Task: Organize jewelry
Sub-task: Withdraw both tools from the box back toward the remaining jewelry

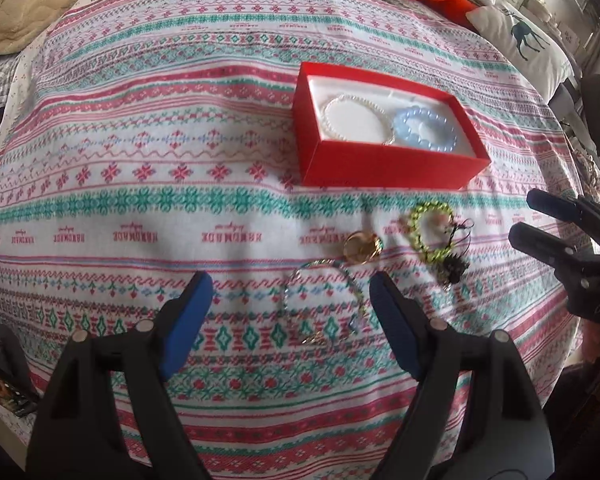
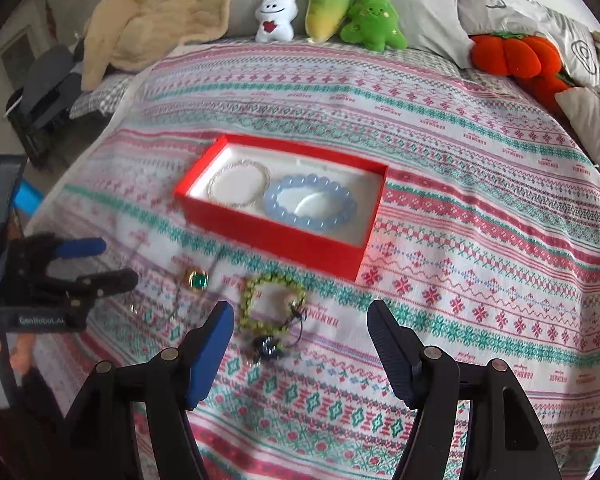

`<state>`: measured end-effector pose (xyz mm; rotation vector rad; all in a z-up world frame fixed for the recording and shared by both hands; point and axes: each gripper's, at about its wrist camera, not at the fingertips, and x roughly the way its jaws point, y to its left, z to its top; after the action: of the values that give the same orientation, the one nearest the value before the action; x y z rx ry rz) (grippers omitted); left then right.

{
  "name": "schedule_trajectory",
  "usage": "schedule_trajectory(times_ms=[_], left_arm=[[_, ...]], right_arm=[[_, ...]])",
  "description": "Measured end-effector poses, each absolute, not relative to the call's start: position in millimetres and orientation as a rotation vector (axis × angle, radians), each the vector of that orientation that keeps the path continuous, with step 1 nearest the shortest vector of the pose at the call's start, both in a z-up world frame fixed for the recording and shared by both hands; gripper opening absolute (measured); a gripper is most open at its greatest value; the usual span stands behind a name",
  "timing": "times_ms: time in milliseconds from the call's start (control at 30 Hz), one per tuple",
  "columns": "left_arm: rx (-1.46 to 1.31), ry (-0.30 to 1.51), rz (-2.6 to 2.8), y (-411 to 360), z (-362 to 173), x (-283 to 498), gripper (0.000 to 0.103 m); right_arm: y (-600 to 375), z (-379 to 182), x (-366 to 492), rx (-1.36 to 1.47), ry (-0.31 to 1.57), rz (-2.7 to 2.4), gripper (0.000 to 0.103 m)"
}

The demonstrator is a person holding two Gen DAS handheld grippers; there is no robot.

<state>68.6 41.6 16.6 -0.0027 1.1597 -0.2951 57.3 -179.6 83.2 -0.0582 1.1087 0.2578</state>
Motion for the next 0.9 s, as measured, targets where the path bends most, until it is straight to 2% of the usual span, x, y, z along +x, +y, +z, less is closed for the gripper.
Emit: schedule_trajectory(times_ms=[200, 467, 600, 667, 733, 800, 900], left_arm=[[-0.029, 1.152, -0.325, 56.5, 5.3, 58.7, 0.081], [0.073, 1.053, -0.439, 55.5, -4.5, 36.8, 0.081], [0.123, 0.995, -0.501, 51.2, -6.3, 27.1, 0.077], [0.114, 0.980, -0.527, 51.0, -5.3, 27.2, 0.073], [0.078, 0.981, -0.525, 51.4, -4.1, 32.8, 0.061], [0.044, 0.988, -0.501, 51.5, -2.8, 40.4, 0.056], [0.012, 1.009, -0.468, 50.4, -5.4, 51.4, 0.042]], right_arm=[[-182.0, 61.4, 48.4, -0.079, 1.142, 0.249, 0.070], [-182.1, 36.6, 26.3, -0.176, 1.120, 0.277, 0.070], [-183.7, 32.3, 15.7, -0.201, 1.097, 0.305, 0.070], [-183.9, 31.3, 12.1, -0.209, 1.088, 0.317, 0.071], [-183.9, 30.5, 10.3, -0.215, 1.082, 0.329, 0.071], [-182.8, 29.9, 9.9, -0.221, 1.084, 0.334, 0.071], [-180.1, 28.9, 10.3, -0.228, 1.089, 0.342, 0.071]])
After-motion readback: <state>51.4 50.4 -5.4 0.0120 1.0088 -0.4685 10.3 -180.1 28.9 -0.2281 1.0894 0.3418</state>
